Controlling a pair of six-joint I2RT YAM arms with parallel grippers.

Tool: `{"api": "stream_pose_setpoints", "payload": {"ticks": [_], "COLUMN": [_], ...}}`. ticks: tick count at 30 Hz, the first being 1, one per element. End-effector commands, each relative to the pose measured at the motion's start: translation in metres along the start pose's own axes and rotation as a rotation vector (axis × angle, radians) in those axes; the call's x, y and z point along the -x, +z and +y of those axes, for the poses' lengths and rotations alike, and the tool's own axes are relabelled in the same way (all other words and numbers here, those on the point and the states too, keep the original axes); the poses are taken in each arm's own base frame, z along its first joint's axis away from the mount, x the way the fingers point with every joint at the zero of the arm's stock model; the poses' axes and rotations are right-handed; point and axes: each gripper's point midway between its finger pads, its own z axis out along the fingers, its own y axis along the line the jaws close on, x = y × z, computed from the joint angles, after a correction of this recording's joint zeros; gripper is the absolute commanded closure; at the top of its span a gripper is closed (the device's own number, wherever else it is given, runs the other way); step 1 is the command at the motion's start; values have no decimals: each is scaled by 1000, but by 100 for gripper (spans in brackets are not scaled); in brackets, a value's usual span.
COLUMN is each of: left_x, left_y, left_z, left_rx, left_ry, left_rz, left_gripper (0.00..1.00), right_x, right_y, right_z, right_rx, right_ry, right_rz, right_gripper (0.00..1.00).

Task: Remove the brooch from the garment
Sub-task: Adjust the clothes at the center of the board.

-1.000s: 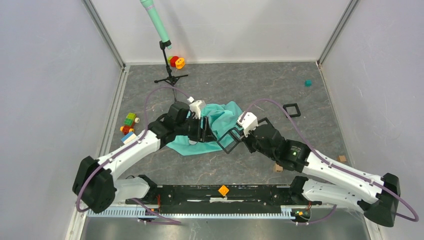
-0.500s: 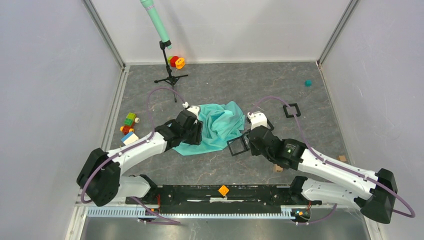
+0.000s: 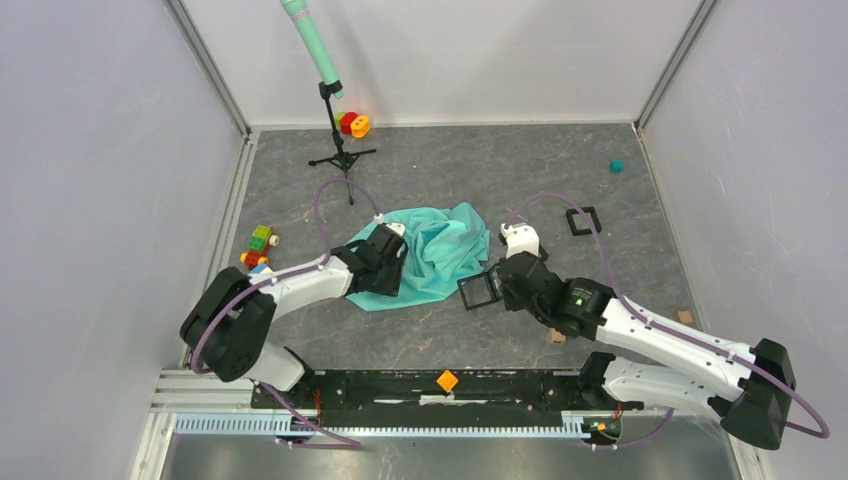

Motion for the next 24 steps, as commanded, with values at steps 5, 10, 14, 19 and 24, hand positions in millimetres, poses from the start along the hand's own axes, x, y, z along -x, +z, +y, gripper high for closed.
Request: {"api": "stream_pose_setpoints", "payload": {"ticks": [5, 10, 14, 19, 24], "left_x": [22, 31, 38, 45, 41], "left_y": [12, 6, -8, -21, -16], "left_z": [11, 12, 8, -4, -10], "left_rx": [112, 117, 79, 3, -27], "left_ry": [17, 17, 6, -2, -10], "left_rz": [-49, -96, -140, -170, -127], "left_gripper": [52, 78, 84, 91, 85], "right_x": [5, 6, 5, 4, 3], "right_y": [0, 0, 0, 0, 0], "right_z": [5, 7, 8, 7, 7], "right_rx": [34, 44, 51, 54, 59], "right_ry": [53, 55, 56, 57, 60], "right_rz": [-37, -39, -38, -40, -40], "right_gripper": [100, 100, 100, 100, 100]}}
